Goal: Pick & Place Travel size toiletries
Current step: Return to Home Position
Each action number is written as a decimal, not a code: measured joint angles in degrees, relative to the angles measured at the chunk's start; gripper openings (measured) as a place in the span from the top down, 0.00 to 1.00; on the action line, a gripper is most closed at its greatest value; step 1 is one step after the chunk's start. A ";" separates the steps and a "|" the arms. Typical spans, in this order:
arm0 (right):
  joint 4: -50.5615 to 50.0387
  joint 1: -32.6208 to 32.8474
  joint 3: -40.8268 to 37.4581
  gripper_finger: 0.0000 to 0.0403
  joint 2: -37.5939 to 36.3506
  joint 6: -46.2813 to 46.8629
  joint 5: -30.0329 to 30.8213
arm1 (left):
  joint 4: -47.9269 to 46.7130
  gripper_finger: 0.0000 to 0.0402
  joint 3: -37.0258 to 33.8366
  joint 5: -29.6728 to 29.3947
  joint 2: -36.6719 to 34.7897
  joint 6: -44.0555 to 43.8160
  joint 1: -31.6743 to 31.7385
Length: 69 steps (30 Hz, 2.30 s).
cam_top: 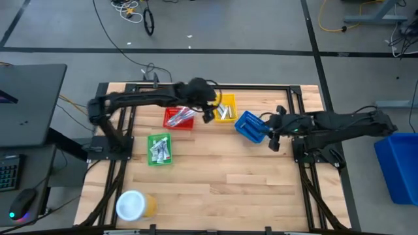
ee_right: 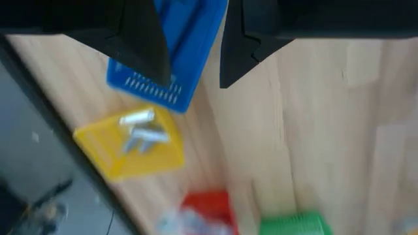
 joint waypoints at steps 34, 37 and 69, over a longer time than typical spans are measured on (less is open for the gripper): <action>20.36 -0.33 -29.01 0.65 -45.96 -10.46 -2.00 | 44.99 0.66 -71.67 -1.63 -78.92 5.05 -0.34; 19.31 -0.33 -29.02 0.65 -45.86 -10.62 -1.79 | 44.44 0.66 -73.72 -1.63 -83.26 5.01 -0.34; 32.15 -0.33 -40.19 0.65 -45.75 -12.55 -1.53 | 23.00 0.71 -79.52 -1.43 -94.36 -4.03 -0.33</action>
